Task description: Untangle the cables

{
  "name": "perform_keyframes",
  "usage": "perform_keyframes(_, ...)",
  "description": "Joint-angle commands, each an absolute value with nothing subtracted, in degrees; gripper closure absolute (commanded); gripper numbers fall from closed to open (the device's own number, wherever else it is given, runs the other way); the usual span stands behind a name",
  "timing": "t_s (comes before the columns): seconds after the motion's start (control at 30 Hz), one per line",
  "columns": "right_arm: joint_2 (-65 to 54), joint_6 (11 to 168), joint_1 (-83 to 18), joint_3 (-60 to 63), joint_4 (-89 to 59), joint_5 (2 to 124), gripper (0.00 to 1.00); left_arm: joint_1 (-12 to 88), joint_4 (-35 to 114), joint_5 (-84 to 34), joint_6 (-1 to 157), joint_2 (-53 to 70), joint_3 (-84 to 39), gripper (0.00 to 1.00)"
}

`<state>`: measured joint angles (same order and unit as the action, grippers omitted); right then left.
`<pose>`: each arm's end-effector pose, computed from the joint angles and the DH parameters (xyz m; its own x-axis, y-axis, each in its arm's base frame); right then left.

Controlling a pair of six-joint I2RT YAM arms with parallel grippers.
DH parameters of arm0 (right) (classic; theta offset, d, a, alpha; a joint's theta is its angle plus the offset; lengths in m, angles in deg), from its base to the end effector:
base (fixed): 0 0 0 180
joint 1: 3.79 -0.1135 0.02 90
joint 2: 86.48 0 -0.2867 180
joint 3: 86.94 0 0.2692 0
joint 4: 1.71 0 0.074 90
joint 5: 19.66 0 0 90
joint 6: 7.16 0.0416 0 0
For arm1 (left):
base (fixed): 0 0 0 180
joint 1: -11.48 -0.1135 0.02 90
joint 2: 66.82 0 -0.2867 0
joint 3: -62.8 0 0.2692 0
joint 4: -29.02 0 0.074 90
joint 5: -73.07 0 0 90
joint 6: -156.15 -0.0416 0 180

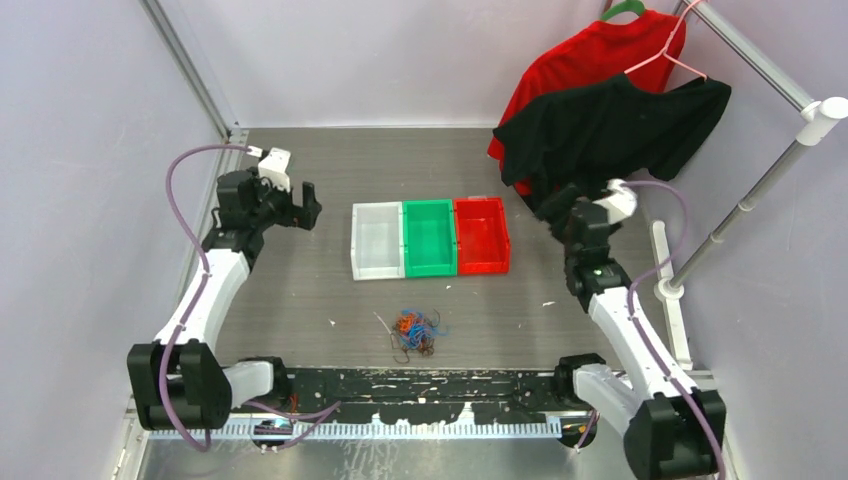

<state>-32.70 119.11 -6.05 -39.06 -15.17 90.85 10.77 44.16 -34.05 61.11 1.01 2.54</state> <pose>0.2253 -0.0057 0.2797 -0.0935 0.5508 -0.8294 0.4325 0.7728 0.4645 0.2837 -0.0087 0.2996 -0.3617 0.0795 -0.9289 0.2926 0.9557 -0.0322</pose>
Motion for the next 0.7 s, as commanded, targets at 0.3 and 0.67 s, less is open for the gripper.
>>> perform_keyframes(0.3,-33.2,117.6,-54.1,-32.3,-36.7,97.6,0.11,10.6,83.0,-53.8,48.6,-2.8,-4.6,0.01)
perform_keyframes(0.67,-20.9,111.1,-69.5,-32.1,-31.2,75.9,0.21,10.8,92.1,-58.3,42.1,-3.3,-4.8,0.01)
